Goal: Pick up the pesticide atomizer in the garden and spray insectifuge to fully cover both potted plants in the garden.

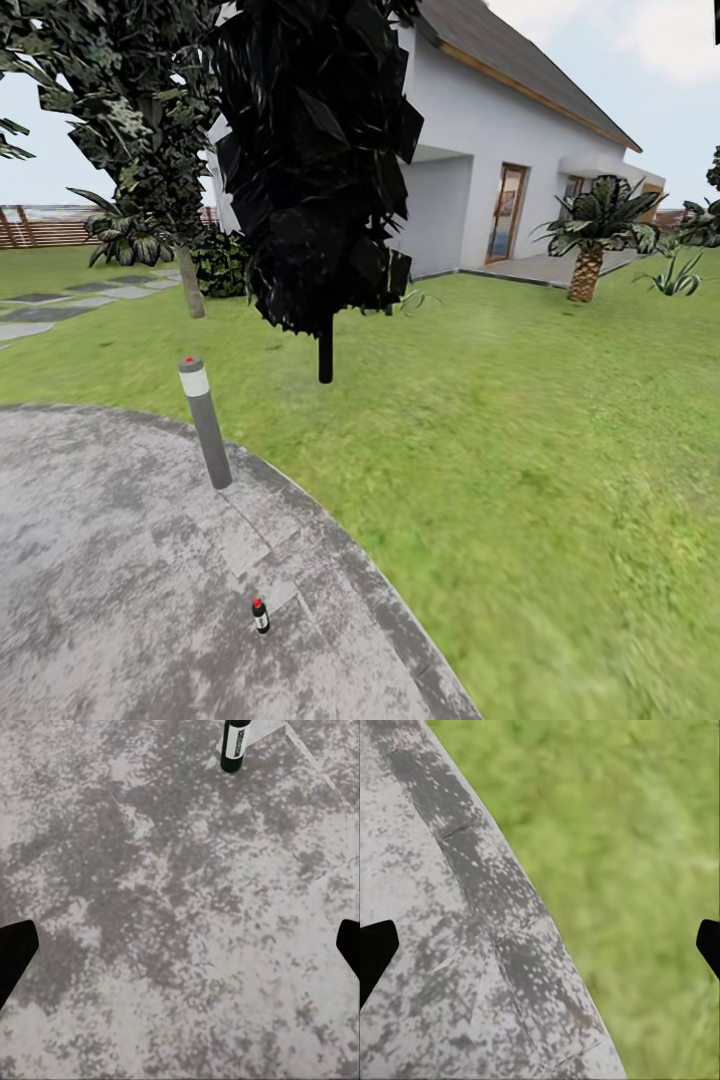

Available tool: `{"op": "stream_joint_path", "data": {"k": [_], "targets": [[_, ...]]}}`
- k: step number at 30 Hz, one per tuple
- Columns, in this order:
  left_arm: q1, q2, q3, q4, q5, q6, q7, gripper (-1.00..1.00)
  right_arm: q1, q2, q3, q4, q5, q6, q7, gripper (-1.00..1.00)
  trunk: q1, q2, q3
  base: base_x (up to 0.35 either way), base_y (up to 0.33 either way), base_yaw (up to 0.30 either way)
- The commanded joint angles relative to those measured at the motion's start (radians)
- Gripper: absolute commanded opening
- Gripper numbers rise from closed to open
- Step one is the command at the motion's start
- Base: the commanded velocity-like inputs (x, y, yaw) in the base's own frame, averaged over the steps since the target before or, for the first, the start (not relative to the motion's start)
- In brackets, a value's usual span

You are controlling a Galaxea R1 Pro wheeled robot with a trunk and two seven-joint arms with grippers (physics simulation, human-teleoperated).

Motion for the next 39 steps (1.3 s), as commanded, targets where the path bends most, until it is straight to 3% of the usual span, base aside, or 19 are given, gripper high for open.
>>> {"op": "stream_joint_path", "data": {"k": [1, 15, 39], "targets": [[-0.001, 0.000, 0.001, 0.001, -0.001, -0.004, 0.001, 1.00, 0.000, 0.000, 0.000, 0.000, 0.000, -0.003, 0.000, 1.00, 0.000, 0.000, -0.001, 0.329, 0.158, 0.000], [-0.002, 0.000, 0.001, 0.001, -0.001, -0.004, 0.001, 1.00, 0.000, 0.000, 0.000, 0.002, 0.000, -0.003, 0.000, 1.00, 0.000, 0.000, -0.001, 0.285, 0.146, 0.000], [0.000, 0.000, 0.001, 0.001, -0.001, -0.004, 0.001, 1.00, 0.000, 0.000, -0.001, -0.003, 0.000, -0.004, 0.000, 1.00, 0.000, 0.000, -0.001, 0.050, 0.048, 0.000]]}}
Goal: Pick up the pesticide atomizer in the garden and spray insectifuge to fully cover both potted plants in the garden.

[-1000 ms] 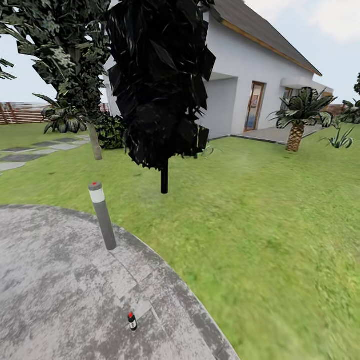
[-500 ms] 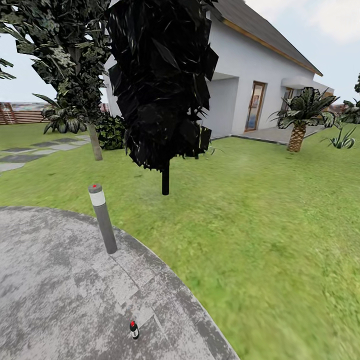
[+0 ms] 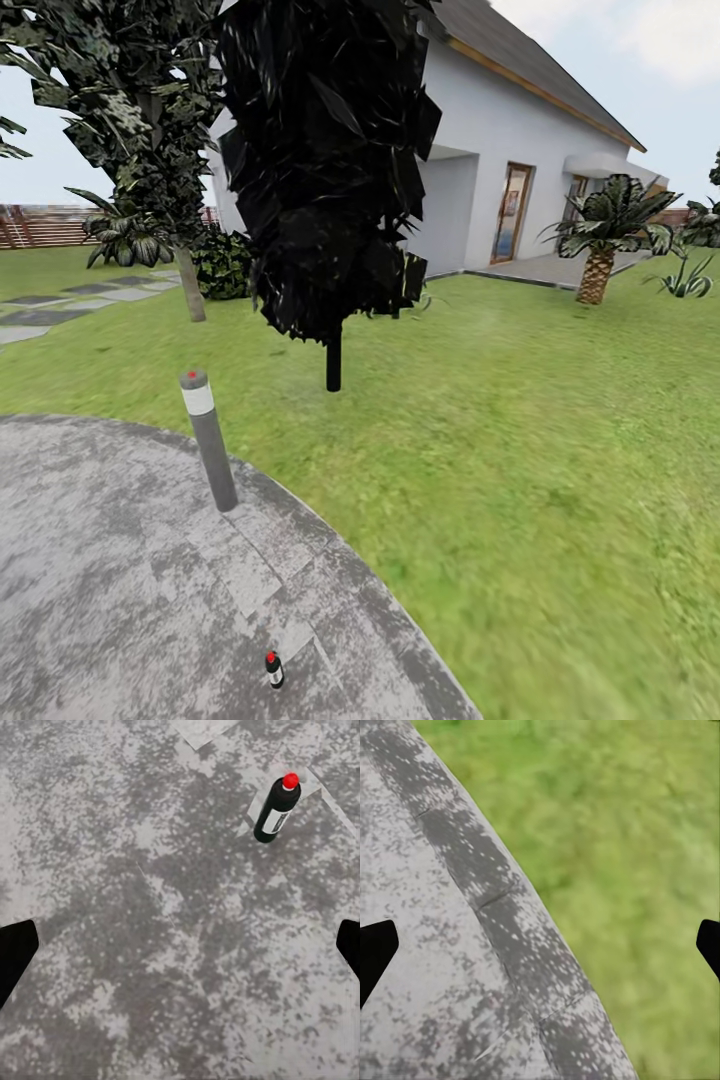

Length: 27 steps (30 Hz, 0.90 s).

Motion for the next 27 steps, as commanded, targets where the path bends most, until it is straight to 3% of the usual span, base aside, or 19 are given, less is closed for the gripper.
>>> {"op": "stream_joint_path", "data": {"k": [1, 14, 27], "targets": [[-0.001, 0.000, 0.001, 0.001, -0.001, -0.003, 0.001, 1.00, 0.000, 0.000, -0.001, 0.001, 0.000, -0.003, 0.000, 1.00, 0.000, 0.000, -0.001, 0.183, 0.238, 0.000], [-0.001, 0.000, 0.001, 0.001, -0.001, -0.003, 0.001, 1.00, 0.000, 0.000, -0.001, 0.003, -0.001, -0.001, 0.000, 1.00, 0.000, 0.000, -0.001, 0.120, 0.138, -0.013], [-0.001, 0.000, 0.001, 0.001, -0.001, -0.003, 0.001, 1.00, 0.000, 0.000, -0.001, 0.004, -0.002, -0.001, 0.000, 1.00, 0.000, 0.000, 0.003, 0.003, 0.012, -0.231]]}}
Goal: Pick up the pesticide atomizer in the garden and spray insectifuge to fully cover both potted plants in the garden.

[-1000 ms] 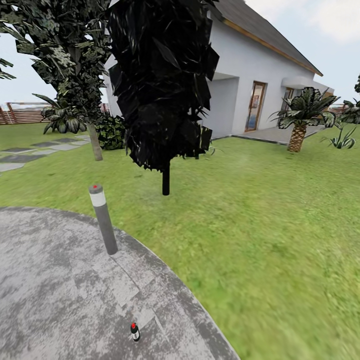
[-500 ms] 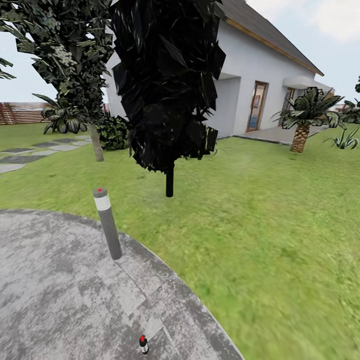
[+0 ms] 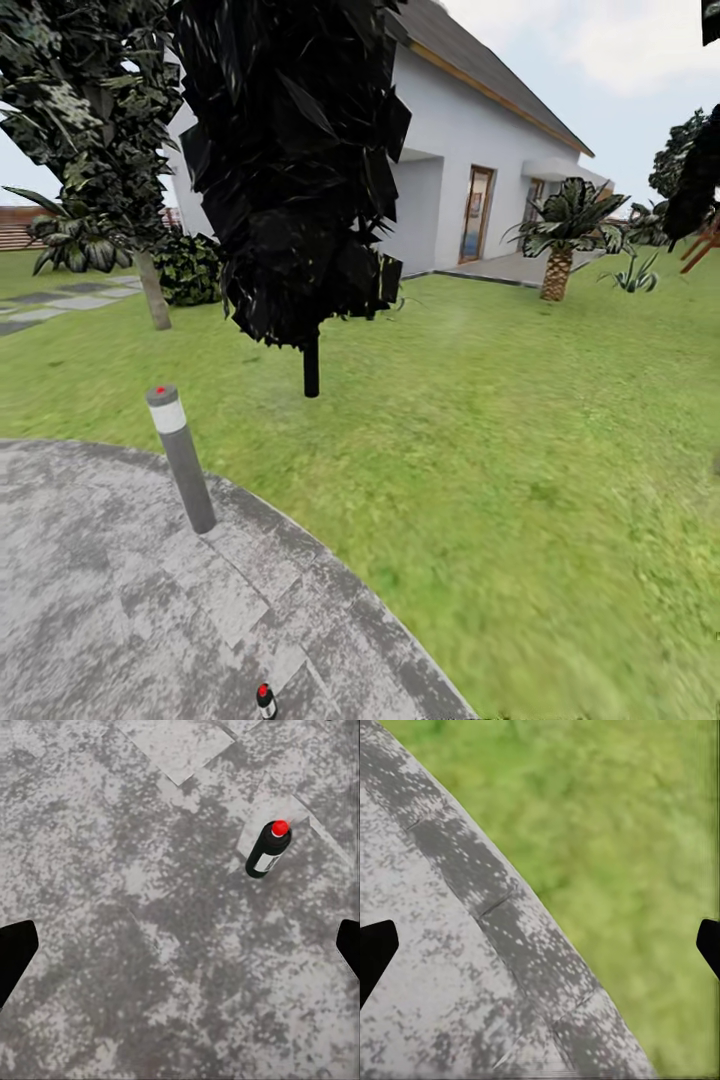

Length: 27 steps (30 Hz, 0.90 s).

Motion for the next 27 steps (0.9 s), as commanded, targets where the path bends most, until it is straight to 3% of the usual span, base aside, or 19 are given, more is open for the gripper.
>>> {"op": "stream_joint_path", "data": {"k": [1, 10, 19, 27], "targets": [[0.000, 0.000, 0.001, 0.001, -0.001, -0.003, 0.001, 1.00, -0.001, 0.000, 0.000, 0.001, 0.000, -0.003, 0.000, 1.00, 0.000, 0.000, -0.001, 0.000, 0.076, -0.255], [-0.001, 0.000, 0.001, 0.001, -0.001, -0.003, 0.001, 1.00, -0.001, 0.000, 0.000, 0.001, 0.000, -0.003, 0.000, 1.00, 0.000, 0.000, 0.002, 0.000, 0.204, -0.254], [-0.001, 0.000, 0.001, 0.001, -0.001, -0.003, 0.001, 1.00, -0.001, 0.000, 0.000, 0.001, 0.000, -0.003, 0.000, 1.00, 0.000, 0.000, 0.002, 0.000, 0.055, -0.044], [-0.001, 0.000, 0.001, 0.001, -0.001, -0.003, 0.001, 1.00, -0.001, 0.000, 0.000, 0.001, 0.000, -0.003, 0.000, 1.00, 0.000, 0.000, 0.002, 0.000, 0.243, -0.181]]}}
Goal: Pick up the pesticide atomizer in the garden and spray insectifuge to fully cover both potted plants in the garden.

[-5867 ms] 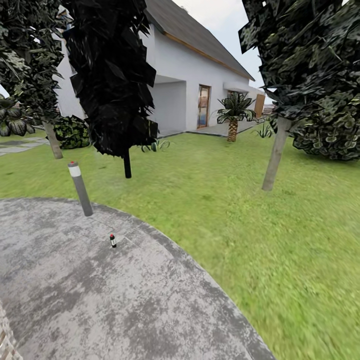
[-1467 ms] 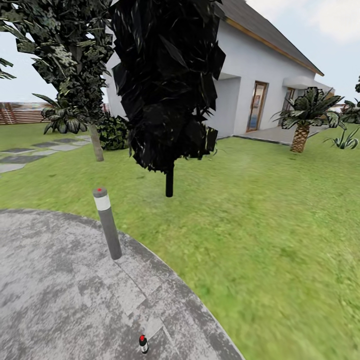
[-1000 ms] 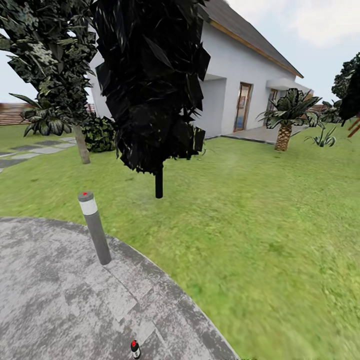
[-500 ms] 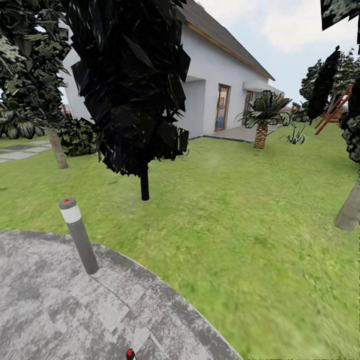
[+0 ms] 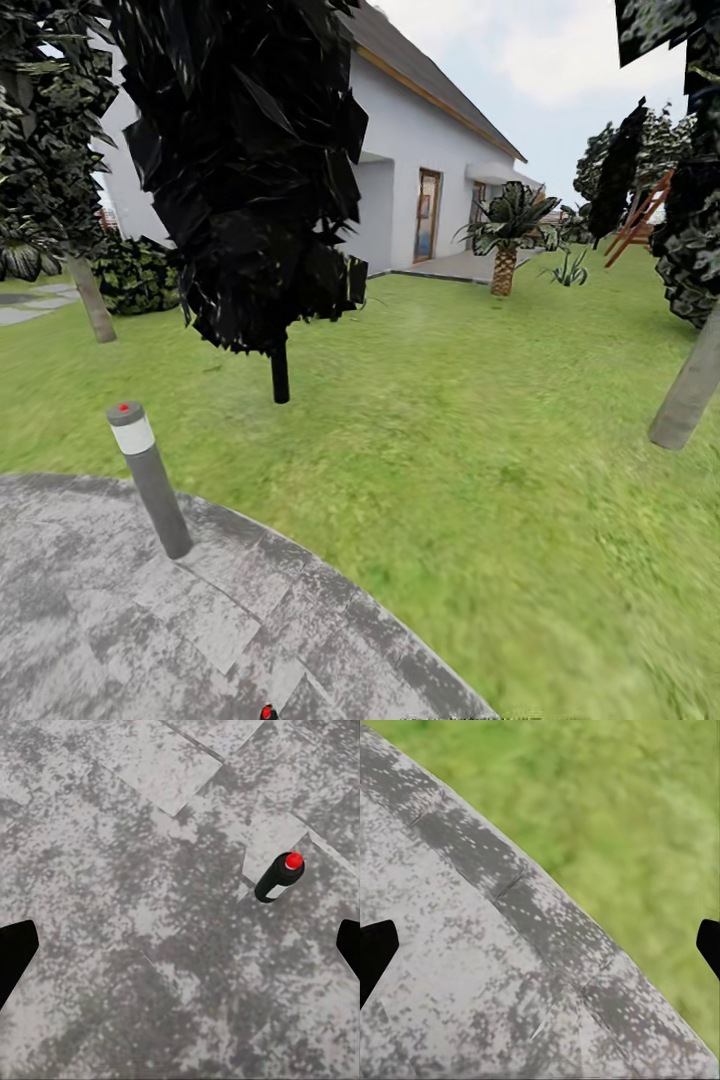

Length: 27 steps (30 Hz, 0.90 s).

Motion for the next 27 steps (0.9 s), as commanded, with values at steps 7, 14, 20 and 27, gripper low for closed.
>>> {"op": "stream_joint_path", "data": {"k": [7, 14, 20, 27], "targets": [[0.000, 0.000, 0.001, 0.001, -0.001, -0.003, 0.001, 1.00, -0.001, 0.000, 0.000, -0.001, 0.000, -0.003, 0.000, 1.00, 0.000, 0.000, -0.001, 0.000, 0.061, -0.076], [-0.001, 0.000, 0.001, 0.001, -0.001, -0.003, 0.001, 1.00, -0.001, 0.000, 0.000, -0.004, 0.000, -0.003, 0.000, 1.00, 0.000, 0.000, -0.001, 0.000, 0.003, -0.003], [0.000, -0.001, 0.001, 0.000, -0.001, -0.004, 0.000, 1.00, -0.001, 0.000, 0.000, -0.006, 0.000, -0.004, 0.000, 1.00, 0.000, 0.000, -0.001, 0.000, 0.000, 0.000], [-0.001, 0.000, 0.001, -0.001, -0.001, -0.004, -0.002, 1.00, -0.001, 0.000, -0.001, -0.007, 0.000, -0.004, 0.000, 1.00, 0.015, -0.028, -0.013, 0.000, 0.000, 0.000]]}}
